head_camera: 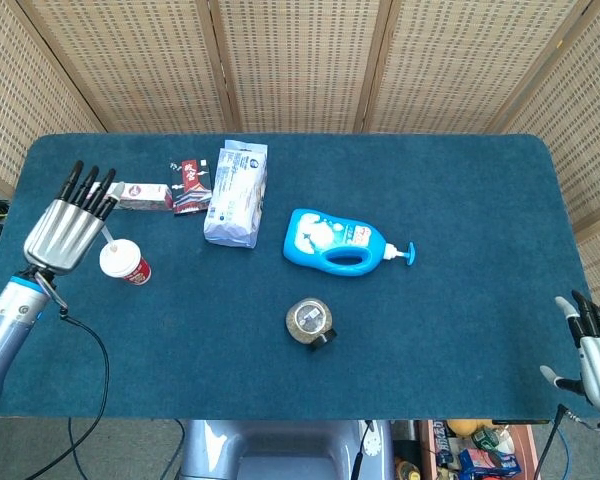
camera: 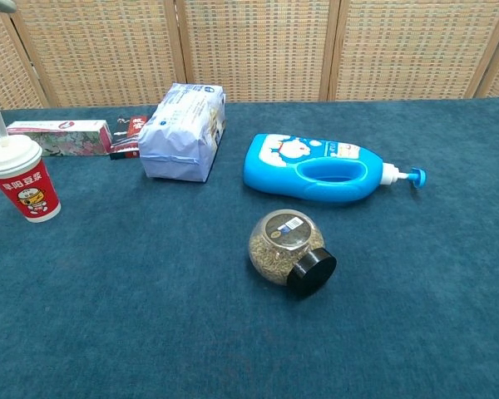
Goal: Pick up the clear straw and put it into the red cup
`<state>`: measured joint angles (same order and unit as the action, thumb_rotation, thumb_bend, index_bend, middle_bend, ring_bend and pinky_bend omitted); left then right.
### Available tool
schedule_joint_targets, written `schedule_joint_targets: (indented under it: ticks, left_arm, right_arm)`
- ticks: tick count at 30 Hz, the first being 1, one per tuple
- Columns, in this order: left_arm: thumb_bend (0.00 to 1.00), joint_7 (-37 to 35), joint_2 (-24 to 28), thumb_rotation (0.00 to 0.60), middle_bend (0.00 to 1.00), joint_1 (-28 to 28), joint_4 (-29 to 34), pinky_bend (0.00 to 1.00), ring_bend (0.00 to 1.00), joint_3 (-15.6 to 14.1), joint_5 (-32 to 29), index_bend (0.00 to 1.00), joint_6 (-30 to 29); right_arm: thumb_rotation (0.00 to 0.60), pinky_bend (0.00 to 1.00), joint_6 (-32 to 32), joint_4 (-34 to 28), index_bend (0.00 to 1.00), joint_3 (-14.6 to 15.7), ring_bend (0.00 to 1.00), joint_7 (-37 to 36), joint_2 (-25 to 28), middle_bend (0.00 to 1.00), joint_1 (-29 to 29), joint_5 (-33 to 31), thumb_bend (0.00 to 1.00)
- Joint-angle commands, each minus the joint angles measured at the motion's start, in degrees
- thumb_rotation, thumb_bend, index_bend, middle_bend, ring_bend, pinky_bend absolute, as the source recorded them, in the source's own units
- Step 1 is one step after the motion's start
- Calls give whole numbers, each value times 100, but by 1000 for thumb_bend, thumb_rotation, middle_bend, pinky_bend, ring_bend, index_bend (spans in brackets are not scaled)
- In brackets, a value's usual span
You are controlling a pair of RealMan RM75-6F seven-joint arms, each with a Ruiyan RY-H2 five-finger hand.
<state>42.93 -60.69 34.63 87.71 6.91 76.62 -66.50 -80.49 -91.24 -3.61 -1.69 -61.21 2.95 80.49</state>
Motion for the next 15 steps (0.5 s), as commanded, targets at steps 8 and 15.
schedule_joint_targets:
  ticks: [8, 15]
  left_arm:
    - [35, -2995, 132, 600, 0, -1706, 815, 0, 0, -502, -34, 0, -1022]
    - [35, -2808, -132, 600, 0, -2262, 1026, 0, 0, -801, 332, 0, -1689]
  right_arm:
    - [600, 0, -97, 43, 0, -21, 0, 92, -66, 0, -14, 30, 0]
    - [600, 0, -246, 97, 0, -38, 0, 109, -113, 0, -54, 91, 0]
